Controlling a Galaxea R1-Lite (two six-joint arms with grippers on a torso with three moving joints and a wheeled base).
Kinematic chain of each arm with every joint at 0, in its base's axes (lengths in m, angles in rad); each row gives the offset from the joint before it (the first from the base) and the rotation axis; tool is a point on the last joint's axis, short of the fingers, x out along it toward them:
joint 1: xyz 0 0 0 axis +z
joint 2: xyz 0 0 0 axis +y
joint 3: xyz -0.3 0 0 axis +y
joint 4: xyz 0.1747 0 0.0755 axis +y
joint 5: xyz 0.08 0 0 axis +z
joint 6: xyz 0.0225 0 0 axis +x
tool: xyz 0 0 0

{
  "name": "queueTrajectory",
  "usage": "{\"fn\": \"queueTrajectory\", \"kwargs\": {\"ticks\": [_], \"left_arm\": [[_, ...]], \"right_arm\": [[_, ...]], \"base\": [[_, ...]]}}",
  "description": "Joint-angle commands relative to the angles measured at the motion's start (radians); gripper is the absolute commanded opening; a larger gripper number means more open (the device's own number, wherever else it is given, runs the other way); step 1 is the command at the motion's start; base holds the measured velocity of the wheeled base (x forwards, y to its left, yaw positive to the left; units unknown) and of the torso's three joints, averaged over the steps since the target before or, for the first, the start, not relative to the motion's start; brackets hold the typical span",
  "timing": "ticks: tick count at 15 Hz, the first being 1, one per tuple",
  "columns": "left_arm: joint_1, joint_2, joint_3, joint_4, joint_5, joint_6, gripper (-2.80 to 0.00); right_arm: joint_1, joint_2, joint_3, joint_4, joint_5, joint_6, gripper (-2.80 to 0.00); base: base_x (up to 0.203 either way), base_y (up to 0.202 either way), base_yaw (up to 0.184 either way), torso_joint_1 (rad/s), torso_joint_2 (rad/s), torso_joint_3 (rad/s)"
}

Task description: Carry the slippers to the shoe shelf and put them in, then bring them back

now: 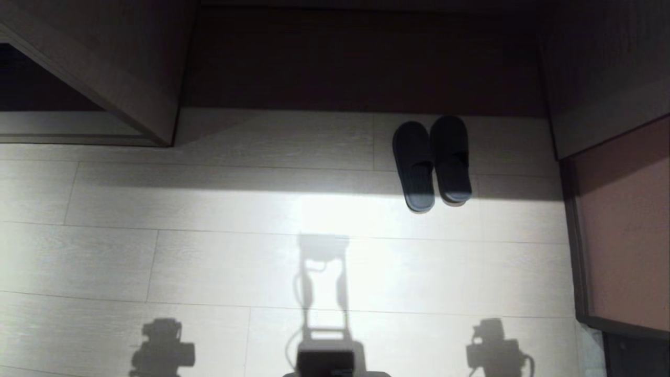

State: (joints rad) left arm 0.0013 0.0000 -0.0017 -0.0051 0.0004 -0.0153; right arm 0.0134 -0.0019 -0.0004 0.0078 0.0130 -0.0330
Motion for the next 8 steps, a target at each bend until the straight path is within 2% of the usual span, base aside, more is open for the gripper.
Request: {"fn": "queueTrajectory", "kwargs": {"ticks": [1, 8], "left_arm": [[0.0, 0.002, 0.0, -0.001, 0.0, 0.0, -2.8], [0.0, 0.0, 0.0, -0.001, 0.0, 0.0, -2.8]], "right_arm": [[0.0, 0.0, 0.002, -0.002, 0.001, -0.001, -2.8], [0.0, 0.0, 0.002, 0.0, 0.001, -0.001, -2.8]], "base": [[0.0, 0.0, 0.0, 0.007, 0.0, 0.207], [0.0, 0.0, 0.0, 0.001, 0.0, 0.203]]}}
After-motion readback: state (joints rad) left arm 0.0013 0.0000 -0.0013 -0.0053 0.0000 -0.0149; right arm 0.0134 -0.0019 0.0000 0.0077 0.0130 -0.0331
